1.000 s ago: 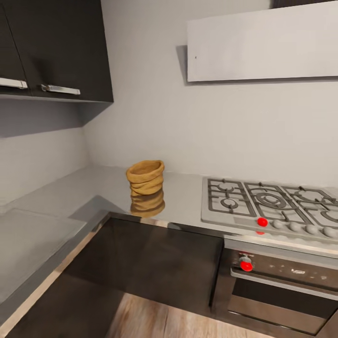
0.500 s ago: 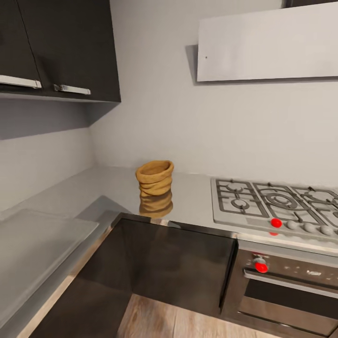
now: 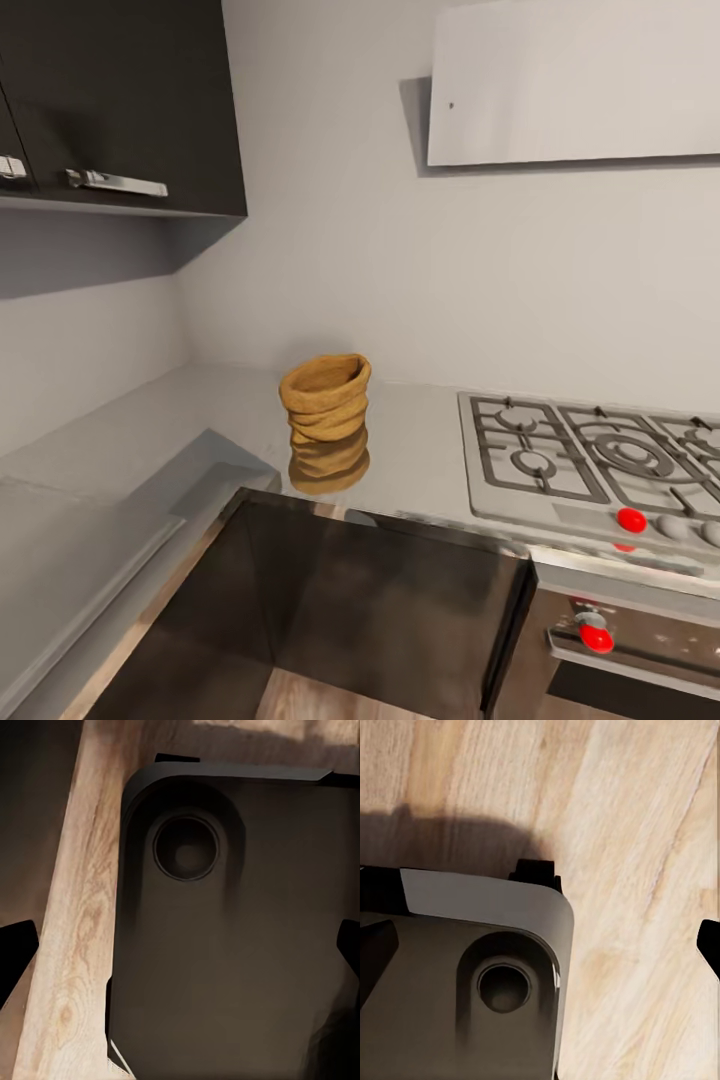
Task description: In the kitchen, take the popcorn bag from the countertop, put it into the microwave, and heat it until the popcorn is cooked so the cooked popcorn ends up inside the bag.
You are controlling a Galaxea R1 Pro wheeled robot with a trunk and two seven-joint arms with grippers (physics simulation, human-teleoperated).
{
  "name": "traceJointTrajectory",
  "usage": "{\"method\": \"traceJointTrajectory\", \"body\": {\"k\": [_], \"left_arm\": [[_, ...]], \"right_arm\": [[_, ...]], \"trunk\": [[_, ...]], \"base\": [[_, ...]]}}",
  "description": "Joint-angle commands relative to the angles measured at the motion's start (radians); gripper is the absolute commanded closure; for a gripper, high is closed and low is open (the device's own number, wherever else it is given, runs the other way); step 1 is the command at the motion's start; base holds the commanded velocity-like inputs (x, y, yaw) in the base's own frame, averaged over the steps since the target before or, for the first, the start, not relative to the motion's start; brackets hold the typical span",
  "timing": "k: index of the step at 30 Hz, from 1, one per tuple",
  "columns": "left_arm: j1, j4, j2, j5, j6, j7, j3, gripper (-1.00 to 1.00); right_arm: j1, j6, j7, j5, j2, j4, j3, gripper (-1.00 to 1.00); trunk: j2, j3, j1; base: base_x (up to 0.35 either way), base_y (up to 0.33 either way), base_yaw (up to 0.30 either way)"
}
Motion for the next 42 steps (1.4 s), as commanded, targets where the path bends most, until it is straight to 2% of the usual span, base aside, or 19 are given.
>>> {"method": "traceJointTrajectory", "body": {"k": [1, 7, 16, 19, 42], "left_arm": [[0.000, -0.001, 0.000, 0.008, -0.002, 0.000, 0.003, -1.00], [0.000, -0.001, 0.000, 0.008, -0.003, 0.000, 0.003, -1.00], [0.000, -0.001, -0.003, 0.007, -0.003, 0.003, 0.005, -1.00], [0.000, -0.001, -0.003, 0.024, -0.004, 0.004, 0.005, -1.00], [0.000, -0.001, -0.002, 0.034, -0.004, 0.003, 0.004, -1.00]], "right_arm": [[-0.001, 0.001, 0.003, 0.004, 0.000, 0.002, 0.003, -1.00], [-0.001, 0.001, 0.003, 0.004, 0.000, 0.002, 0.003, -1.00], [-0.001, 0.001, 0.003, 0.004, 0.000, 0.002, 0.003, -1.00], [-0.001, 0.001, 0.002, 0.004, 0.000, 0.002, 0.003, -1.00], [-0.001, 0.001, 0.004, 0.004, 0.000, 0.002, 0.005, -1.00]], "trunk": [[0.000, -0.001, 0.001], [0.000, -0.001, 0.001], [0.000, -0.001, 0.001], [0.000, -0.001, 0.001], [0.161, 0.071, -0.088]], "base": [[0.305, 0.000, 0.000], [0.221, 0.000, 0.000], [0.017, 0.000, 0.000], [0.000, 0.000, 0.000], [0.000, 0.000, 0.000]]}}
